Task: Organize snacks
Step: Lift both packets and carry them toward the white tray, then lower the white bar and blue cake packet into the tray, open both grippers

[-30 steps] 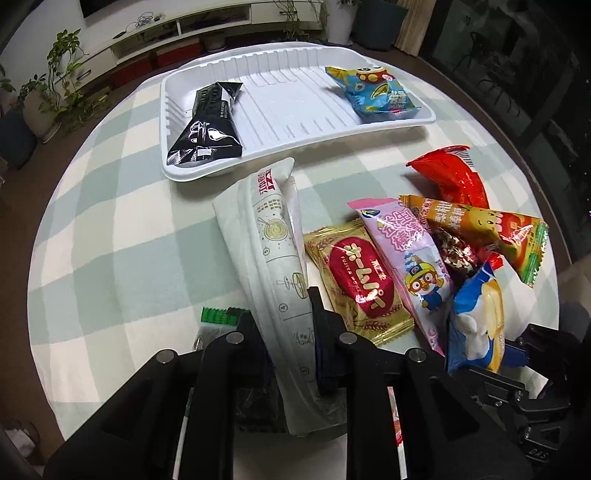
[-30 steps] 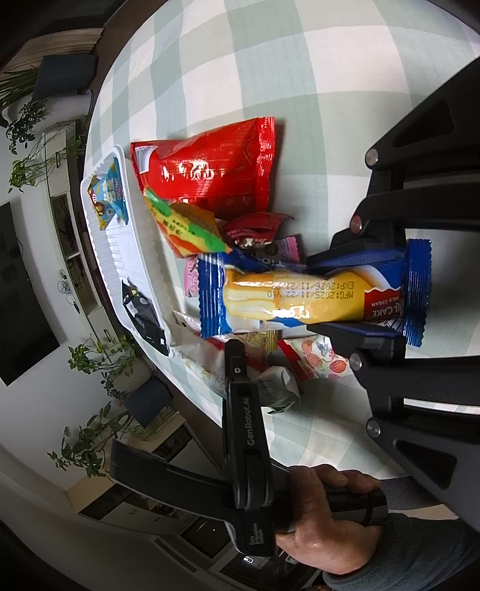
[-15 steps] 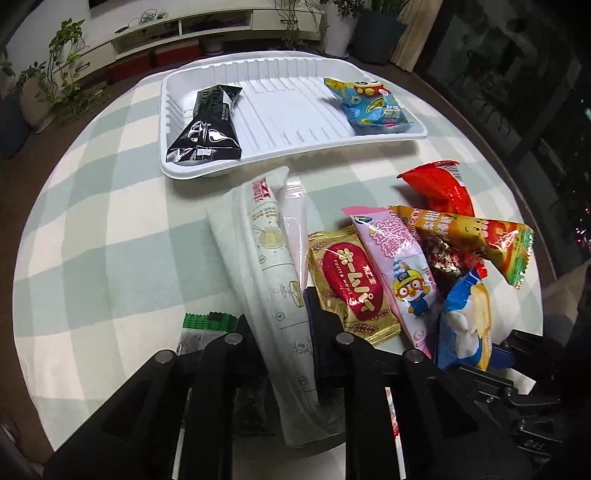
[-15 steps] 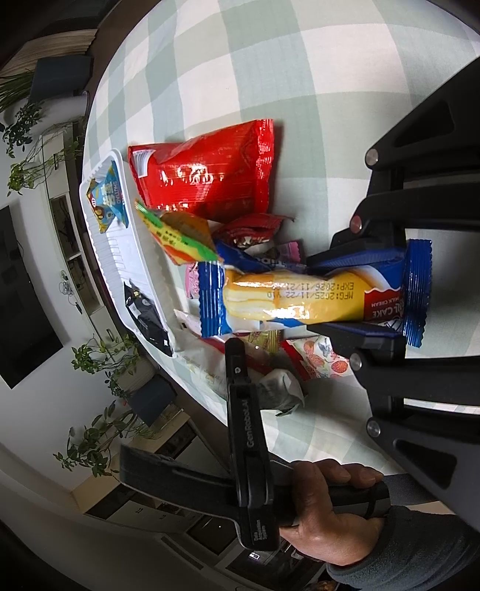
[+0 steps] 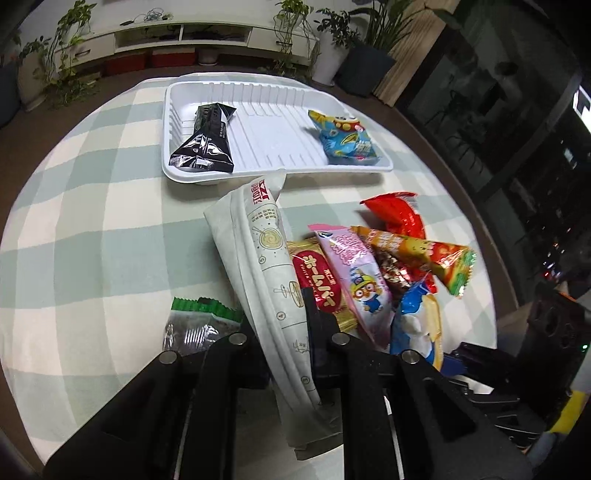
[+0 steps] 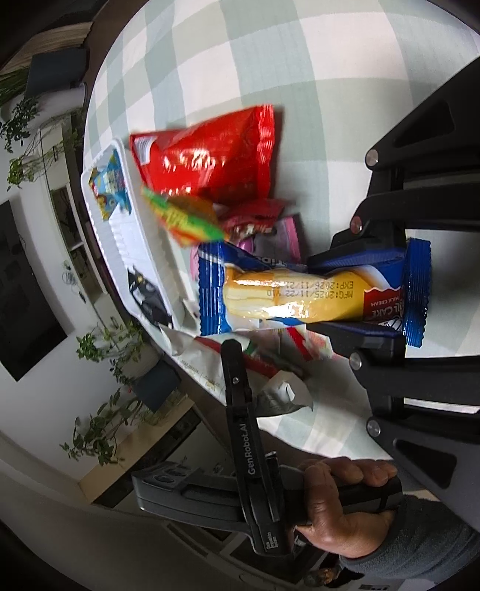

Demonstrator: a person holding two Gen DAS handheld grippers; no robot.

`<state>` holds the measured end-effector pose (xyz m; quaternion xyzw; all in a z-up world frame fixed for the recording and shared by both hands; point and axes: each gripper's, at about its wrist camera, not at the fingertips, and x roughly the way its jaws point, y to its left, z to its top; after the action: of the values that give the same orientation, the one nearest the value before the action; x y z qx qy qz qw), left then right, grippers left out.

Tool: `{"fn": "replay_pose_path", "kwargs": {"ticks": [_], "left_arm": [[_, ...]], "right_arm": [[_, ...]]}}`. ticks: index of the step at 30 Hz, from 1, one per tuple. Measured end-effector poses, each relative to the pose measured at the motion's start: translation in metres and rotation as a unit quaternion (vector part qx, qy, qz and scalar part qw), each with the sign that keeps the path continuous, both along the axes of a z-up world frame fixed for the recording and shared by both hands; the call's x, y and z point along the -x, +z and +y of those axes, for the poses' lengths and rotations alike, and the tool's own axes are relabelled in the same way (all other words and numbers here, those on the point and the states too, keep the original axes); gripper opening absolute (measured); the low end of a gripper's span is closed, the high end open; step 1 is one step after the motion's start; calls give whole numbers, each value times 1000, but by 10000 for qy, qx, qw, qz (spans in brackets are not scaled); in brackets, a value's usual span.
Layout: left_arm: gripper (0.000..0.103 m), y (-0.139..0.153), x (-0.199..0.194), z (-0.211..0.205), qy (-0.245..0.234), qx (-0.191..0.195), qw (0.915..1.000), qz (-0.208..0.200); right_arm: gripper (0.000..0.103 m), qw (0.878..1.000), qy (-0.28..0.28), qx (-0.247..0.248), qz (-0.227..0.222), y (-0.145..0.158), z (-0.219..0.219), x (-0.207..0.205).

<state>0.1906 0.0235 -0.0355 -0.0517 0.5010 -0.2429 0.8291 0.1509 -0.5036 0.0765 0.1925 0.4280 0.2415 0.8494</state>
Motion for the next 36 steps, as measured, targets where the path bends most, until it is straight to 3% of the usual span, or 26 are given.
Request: {"fn": "replay_pose_path", "kwargs": {"ticks": [9, 16, 20, 24, 29, 32, 36], "left_arm": [[11, 17, 27, 19, 66, 832, 9965, -67], [11, 33, 32, 34, -14, 1864, 9825, -16], [11, 41, 20, 47, 52, 2220, 9750, -22], [11, 56, -6, 62, 193, 2436, 9697, -56], [11, 78, -46, 70, 358, 2377, 9705, -181], [11, 86, -79, 64, 349, 2277, 9730, -158], [11, 90, -121, 55, 359, 2284, 9729, -60]], "right_arm": [[28, 9989, 34, -452, 136, 4, -3, -1], [28, 9916, -41, -1229, 391, 18, -28, -2], [28, 9850, -361, -1655, 320, 35, -68, -10], [28, 9777, -926, -1881, 133, 57, -125, -29], [28, 9686, -1566, -1923, -194, 90, -186, -64], [28, 9694, -1553, -1872, -330, 107, -195, -94], [28, 9791, -1180, -1616, -362, 126, -172, -148]]}}
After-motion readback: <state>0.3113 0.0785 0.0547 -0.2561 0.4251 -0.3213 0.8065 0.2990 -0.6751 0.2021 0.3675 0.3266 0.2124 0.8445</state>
